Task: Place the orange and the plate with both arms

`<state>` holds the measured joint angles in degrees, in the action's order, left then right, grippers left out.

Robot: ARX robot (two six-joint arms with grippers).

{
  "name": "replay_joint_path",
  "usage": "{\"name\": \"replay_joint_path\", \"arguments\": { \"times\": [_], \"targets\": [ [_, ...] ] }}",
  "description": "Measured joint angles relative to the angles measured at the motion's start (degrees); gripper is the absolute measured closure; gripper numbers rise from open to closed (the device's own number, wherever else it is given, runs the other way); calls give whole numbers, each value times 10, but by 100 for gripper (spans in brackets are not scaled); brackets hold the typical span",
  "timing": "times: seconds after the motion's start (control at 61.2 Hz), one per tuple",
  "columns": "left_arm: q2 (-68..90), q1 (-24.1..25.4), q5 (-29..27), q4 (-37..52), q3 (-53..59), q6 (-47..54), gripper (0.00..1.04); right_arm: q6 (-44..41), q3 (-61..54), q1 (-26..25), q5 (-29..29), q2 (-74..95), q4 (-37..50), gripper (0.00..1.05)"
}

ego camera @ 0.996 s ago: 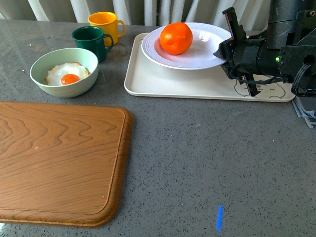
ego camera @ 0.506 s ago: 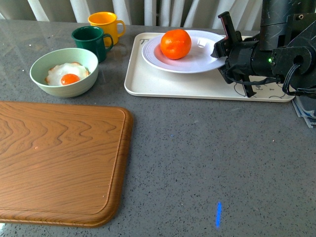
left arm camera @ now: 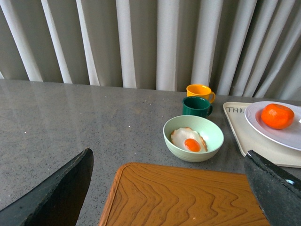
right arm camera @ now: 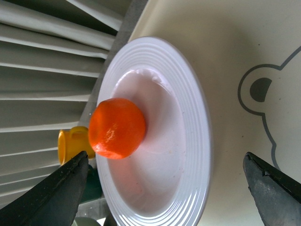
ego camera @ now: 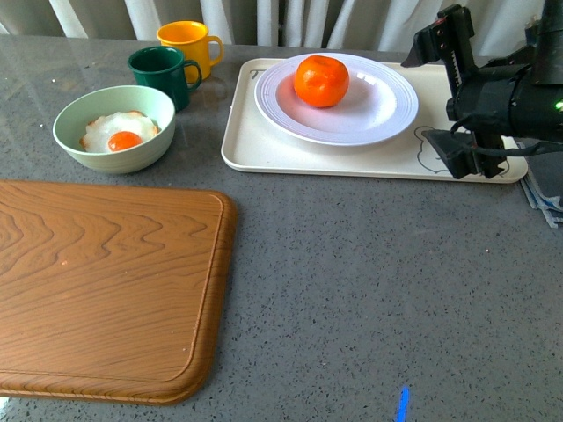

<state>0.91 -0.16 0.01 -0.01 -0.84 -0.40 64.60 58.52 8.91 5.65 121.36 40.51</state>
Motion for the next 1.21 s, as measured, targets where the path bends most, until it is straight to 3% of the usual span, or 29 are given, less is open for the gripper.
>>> {"name": "replay_joint_path", "arguments": {
  "times": [0.114, 0.441, 0.539, 0.653, 0.98, 1.208],
  "targets": [
    [0, 0, 0, 0, 0, 0, 9, -28, -40, 2, 1, -49, 2, 9],
    [0, 0, 0, 0, 0, 0, 9, -246, -194, 57, -34, -260, -28, 9],
    [0, 0, 0, 0, 0, 0, 9, -399, -249, 64, -162, -277, 139, 24],
    [0, 0, 0, 0, 0, 0, 9, -568, -341, 37, -180, -300, 265, 47],
    [0, 0, 0, 0, 0, 0, 9, -635, -468, -10, -131, -440, 244, 103],
    [0, 0, 0, 0, 0, 0, 9, -641, -520, -35, -109, -542, 191, 103]
  ]
}}
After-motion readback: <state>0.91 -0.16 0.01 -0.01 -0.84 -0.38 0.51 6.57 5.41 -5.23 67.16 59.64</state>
